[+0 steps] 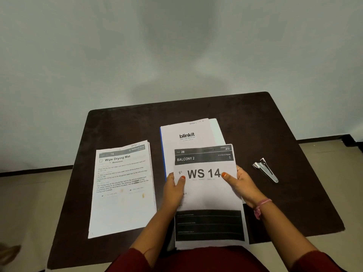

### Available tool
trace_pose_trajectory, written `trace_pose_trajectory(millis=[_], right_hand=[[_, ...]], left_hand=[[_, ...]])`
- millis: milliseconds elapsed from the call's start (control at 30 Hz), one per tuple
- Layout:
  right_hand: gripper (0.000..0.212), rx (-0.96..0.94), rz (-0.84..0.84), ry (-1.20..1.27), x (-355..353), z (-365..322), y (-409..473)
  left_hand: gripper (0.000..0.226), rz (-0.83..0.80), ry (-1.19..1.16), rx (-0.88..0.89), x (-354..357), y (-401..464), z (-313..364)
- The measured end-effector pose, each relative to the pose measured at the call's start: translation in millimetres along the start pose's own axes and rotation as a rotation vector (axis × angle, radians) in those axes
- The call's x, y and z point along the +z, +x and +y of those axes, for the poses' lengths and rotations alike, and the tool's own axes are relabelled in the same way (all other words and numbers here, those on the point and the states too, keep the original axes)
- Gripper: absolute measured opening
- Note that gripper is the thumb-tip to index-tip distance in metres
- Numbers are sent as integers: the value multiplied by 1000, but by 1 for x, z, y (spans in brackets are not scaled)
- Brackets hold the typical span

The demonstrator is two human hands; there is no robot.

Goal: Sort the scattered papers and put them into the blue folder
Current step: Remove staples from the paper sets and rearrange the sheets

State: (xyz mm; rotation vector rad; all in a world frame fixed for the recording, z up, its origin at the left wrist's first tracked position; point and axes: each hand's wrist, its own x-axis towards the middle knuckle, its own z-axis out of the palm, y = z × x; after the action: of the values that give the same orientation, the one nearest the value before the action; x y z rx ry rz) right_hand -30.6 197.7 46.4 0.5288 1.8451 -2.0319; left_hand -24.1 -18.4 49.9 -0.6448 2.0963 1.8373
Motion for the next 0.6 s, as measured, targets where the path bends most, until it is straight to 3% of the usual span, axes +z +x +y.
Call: trace_pose_trajectory(millis=[433,600], right_hand=[[26,-396,64,-34,12,-101,-33],[27,-515,92,-42,20,-113,-26]], left_hand=[[20,58,-57,480,-13,-31,77],[20,95,-60,551,-15,-23,87]])
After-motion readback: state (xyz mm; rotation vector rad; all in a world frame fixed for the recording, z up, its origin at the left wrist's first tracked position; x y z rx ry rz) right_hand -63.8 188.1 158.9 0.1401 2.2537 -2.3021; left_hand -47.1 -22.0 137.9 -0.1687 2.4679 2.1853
